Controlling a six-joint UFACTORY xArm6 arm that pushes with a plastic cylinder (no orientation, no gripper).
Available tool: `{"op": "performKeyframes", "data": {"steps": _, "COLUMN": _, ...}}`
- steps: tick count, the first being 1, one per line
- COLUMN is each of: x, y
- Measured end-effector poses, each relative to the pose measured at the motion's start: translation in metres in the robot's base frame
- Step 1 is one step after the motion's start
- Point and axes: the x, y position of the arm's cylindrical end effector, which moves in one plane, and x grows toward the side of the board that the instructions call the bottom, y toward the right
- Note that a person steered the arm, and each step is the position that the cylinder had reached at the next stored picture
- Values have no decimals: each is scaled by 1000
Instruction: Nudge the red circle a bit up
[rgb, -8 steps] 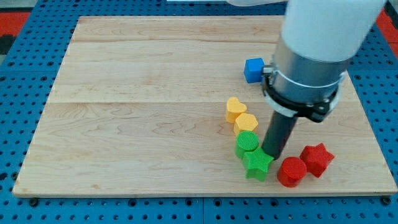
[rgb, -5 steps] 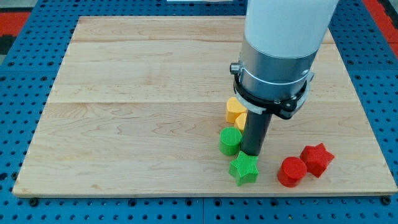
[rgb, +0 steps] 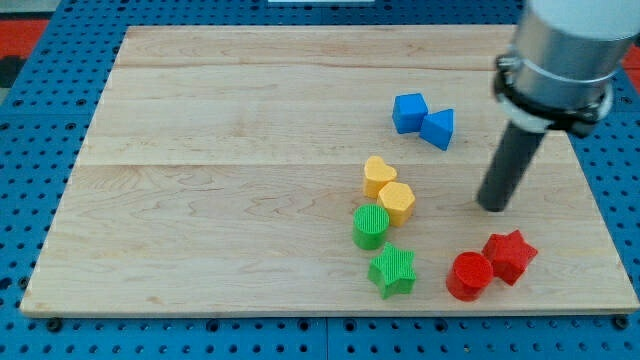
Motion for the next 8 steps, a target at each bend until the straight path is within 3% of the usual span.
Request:
{"op": "performKeyframes", "data": {"steps": 1, "x": 0, "y": 98}}
{"op": "performKeyframes", "data": {"steps": 2, "x": 10, "y": 143}}
{"op": "performKeyframes", "data": {"steps": 3, "x": 22, "y": 142}}
{"op": "performKeyframes", "data": {"steps": 4, "x": 100, "y": 140}}
{"op": "performKeyframes", "data": {"steps": 5, "x": 117, "y": 117}}
{"op": "performKeyframes", "data": {"steps": 8, "x": 119, "y": -76}}
